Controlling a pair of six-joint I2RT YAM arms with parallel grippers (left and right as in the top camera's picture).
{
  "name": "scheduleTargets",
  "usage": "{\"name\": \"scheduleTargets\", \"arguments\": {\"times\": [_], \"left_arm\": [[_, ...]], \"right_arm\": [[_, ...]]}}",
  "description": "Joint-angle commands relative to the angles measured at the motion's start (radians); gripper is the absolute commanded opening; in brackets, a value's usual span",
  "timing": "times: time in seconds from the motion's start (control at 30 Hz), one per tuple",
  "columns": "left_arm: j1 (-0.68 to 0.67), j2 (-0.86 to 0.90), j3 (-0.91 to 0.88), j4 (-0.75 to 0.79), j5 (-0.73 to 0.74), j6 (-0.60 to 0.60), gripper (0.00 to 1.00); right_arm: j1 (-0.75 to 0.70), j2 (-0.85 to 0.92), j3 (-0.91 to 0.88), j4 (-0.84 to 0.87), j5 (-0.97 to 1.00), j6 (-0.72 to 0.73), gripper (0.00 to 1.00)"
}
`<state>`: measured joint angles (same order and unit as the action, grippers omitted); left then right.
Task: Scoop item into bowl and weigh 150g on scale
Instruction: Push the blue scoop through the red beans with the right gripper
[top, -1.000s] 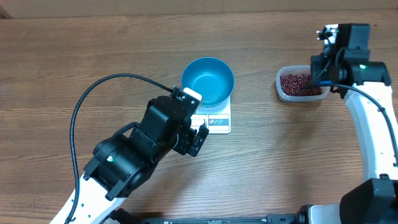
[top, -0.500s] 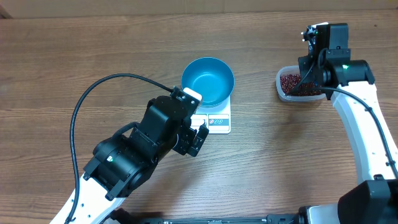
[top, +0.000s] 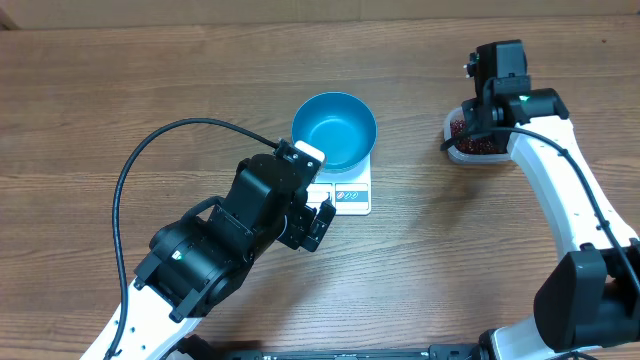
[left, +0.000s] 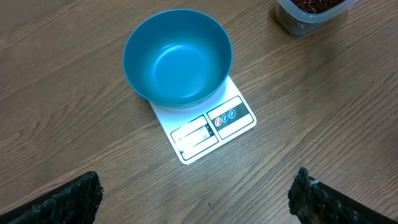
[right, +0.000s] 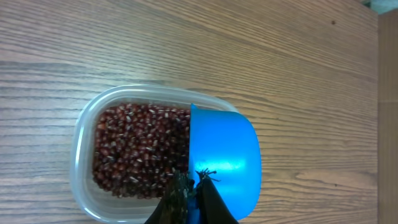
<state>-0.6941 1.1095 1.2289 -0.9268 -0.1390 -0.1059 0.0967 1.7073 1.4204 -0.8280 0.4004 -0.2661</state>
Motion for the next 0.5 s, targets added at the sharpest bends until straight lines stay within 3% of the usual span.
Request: {"name": "scheduleTargets", "arguments": {"times": [0.0,0.47], "left_arm": [[0.002,0.003,-0.012,0.003,0.013,-0.014,0.99],[0.002,0.003,-0.012,0.003,0.013,-0.014,1.00]], "right_arm": [[0.001,0.008,0.027,0.006,0.035,0.003,0.04],[0.000,0.062,0.026,0.006,0.105,0.004,0.04]]}}
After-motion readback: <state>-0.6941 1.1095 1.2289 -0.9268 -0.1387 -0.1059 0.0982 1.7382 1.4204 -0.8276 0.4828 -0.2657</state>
